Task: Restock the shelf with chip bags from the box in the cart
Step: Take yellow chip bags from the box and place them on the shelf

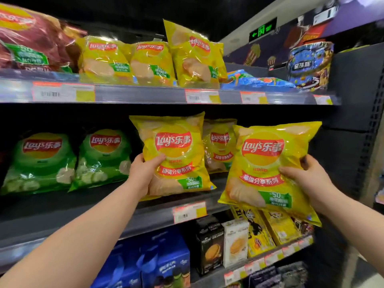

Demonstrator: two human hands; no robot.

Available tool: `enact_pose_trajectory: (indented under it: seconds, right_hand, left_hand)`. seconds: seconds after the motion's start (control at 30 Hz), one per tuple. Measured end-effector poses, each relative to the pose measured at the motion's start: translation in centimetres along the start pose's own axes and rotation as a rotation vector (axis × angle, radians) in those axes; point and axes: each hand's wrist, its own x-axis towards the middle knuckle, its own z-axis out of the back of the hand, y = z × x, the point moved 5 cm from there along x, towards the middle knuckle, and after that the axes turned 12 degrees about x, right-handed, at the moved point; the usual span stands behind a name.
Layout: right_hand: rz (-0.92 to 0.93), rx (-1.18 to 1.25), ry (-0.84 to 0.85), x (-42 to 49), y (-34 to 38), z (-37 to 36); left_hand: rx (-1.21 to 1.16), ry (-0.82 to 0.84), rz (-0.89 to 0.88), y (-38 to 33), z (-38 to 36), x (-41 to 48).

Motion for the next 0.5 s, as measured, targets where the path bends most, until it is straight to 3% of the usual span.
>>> enact_pose_trajectory:
  seconds: [0.5]
  right_hand:
    - [-0.04,0.191,0.303,13.9,-3.0,-4.0]
  left_hand:
    - [0.061,-0.128,0.07,2.8,-2.0,2.9]
